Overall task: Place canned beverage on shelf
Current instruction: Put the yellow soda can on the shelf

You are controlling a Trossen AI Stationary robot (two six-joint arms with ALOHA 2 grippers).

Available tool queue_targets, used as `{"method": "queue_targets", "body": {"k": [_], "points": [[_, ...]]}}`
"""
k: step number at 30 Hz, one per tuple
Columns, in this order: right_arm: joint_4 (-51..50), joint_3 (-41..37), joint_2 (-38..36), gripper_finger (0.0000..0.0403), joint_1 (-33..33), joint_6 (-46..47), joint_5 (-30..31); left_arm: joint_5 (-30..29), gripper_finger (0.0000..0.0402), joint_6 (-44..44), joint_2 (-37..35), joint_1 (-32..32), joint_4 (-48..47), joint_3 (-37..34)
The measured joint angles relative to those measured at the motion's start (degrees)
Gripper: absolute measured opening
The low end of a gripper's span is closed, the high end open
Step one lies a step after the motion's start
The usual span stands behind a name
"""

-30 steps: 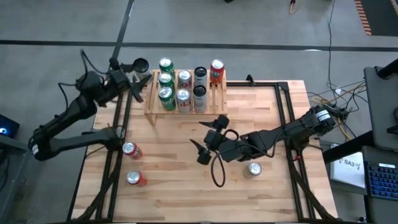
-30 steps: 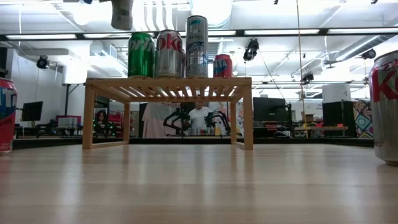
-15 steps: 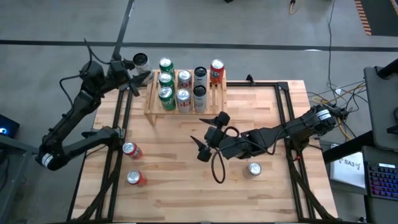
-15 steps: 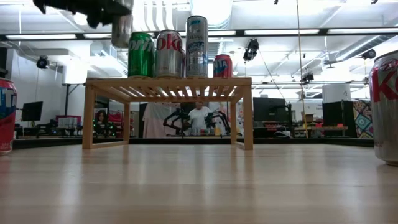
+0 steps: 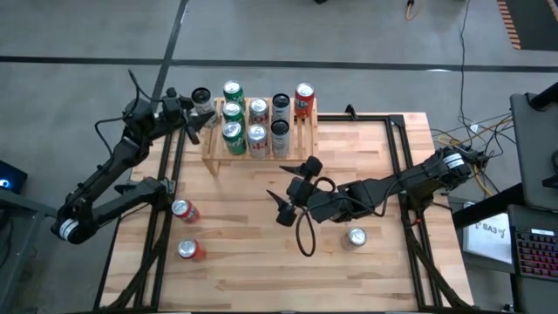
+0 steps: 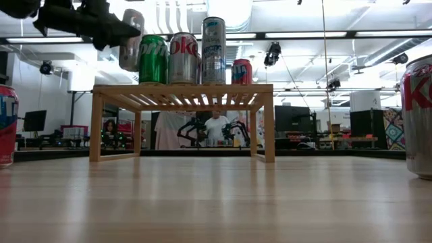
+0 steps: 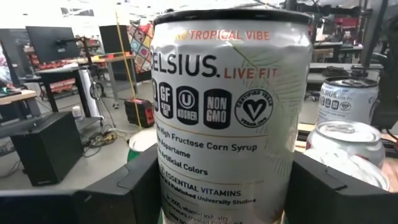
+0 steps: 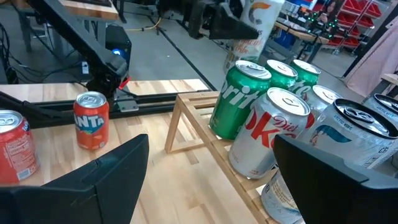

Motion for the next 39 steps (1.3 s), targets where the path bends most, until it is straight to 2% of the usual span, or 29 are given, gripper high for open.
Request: {"method": "queue_targets", "body": {"k": [6,20,39], "points": [[0.0,0.0,0.0,0.0331,0.0,0.0,0.0,-0.1,0.0231,-3.4,-2.8,0.5,5.1,-4.9],[0.1,0.0,0.0,0.0331,-0.1,0.4,0.2,-0.1,0.0231,-6.0,-3.5,0.5,11.4,-12.6],[0.0,0.0,0.0,0.0331,-0.5,0.2,0.2,-0.1,0.0235,-5.8,-2.8,0.5,11.1,-14.0]]}}
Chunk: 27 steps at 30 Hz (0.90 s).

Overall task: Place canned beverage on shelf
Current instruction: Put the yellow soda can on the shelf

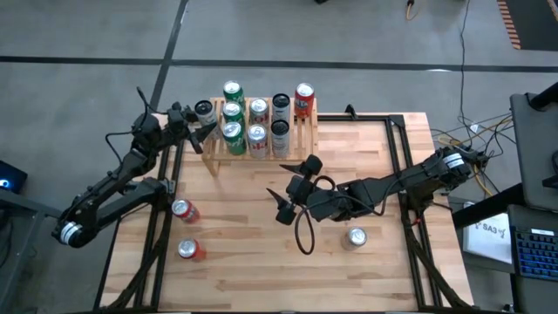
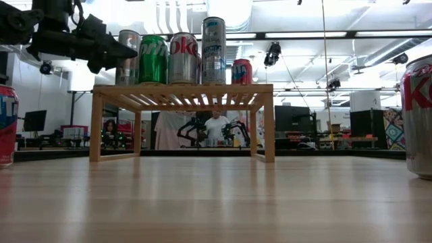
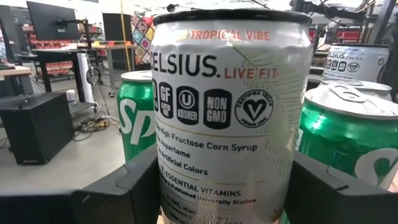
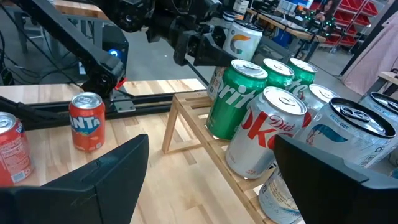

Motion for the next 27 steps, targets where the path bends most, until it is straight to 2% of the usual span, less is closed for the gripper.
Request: {"method": "queue_targets", "body": {"k": [16,27], "points": [[0.0,-0.2,0.0,0.0331,0.0,0.0,0.0,1.9,0.0242,1.6,1.2,0.0,0.0,0.0],[0.0,-0.3,0.0,0.0331,0.0,0.0,0.0,1.9,0.0279,1.7,2.7,0.0,0.3,0.0]]}}
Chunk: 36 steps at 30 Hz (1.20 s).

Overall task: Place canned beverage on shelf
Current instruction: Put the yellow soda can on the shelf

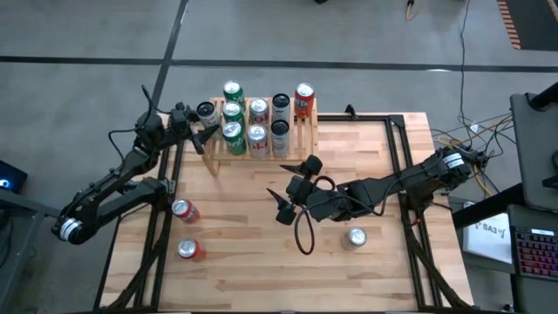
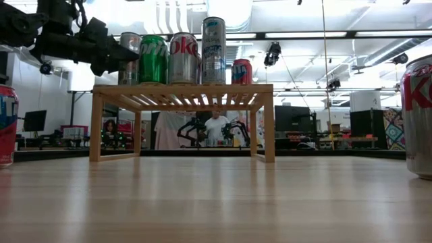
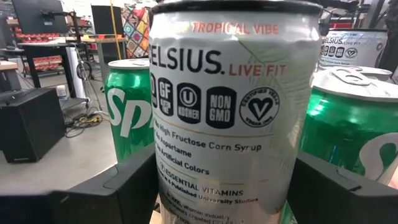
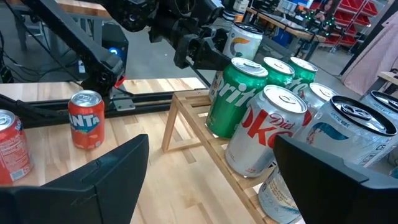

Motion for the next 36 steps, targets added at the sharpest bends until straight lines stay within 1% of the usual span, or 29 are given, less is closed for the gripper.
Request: {"method": "queue_targets", "body": {"k": [14,28,36], "points": [[-0.3,0.0,0.0,0.0331,0.0,0.0,0.0,-0.1,0.0283,-2.5,-0.8,0.0,-0.3,0.0],[-0.3,0.0,0.0,0.0331,0.0,-0.3,0.0,-0.1,0.0325,-3.4,-5.0,0.0,-0.9,0.0],[-0.3,0.0,0.0,0.0331,0.0,-0.3,0.0,-0.1,0.033,-3.7,-7.4,0.0,-0.8,0.0]]}}
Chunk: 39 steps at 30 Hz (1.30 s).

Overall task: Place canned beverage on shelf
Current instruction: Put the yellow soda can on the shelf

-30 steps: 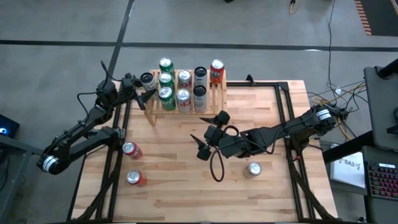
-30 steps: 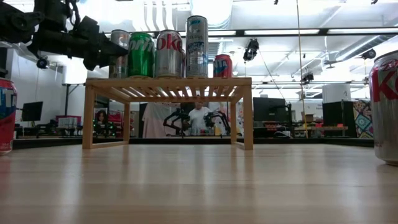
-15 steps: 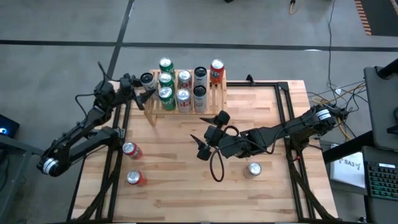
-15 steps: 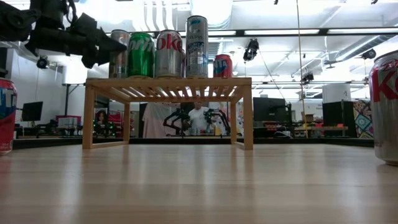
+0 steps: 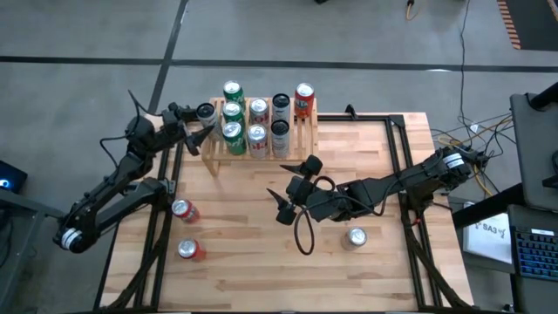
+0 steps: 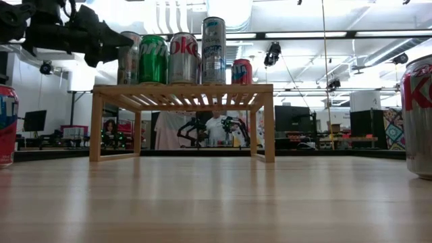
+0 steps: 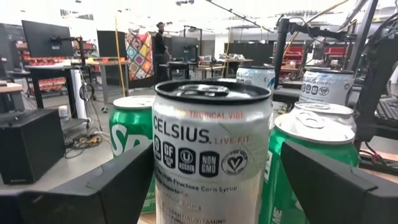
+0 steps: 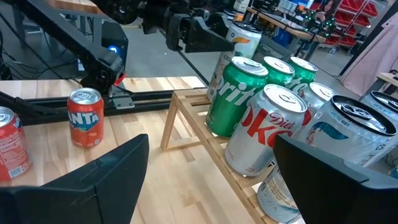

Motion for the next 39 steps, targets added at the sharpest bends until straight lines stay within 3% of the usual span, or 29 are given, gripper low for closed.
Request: {"method": "queue_targets", "body": {"k": [13,28,33,39], "points": [[0.0,0.0,0.0,0.0331,0.0,0.0,0.0,-0.3,0.0331,0.1,-1.3,0.0,-2.0,4.3],[0.0,0.0,0.0,0.0331,0.0,-0.1,0.0,0.6,0.0324,1.0,-2.2,-0.2,-22.2,18.4],[0.0,0.0,0.0,0.0331,0.0,-0.1,0.0,2.0,0.0287,1.1,-4.4,-1.5,-30.9,21.9],[0.0,0.0,0.0,0.0331,0.0,-0.1,-0.1,2.3,0.0192,1.5,-7.1,-3.4,-37.4,22.2]]}}
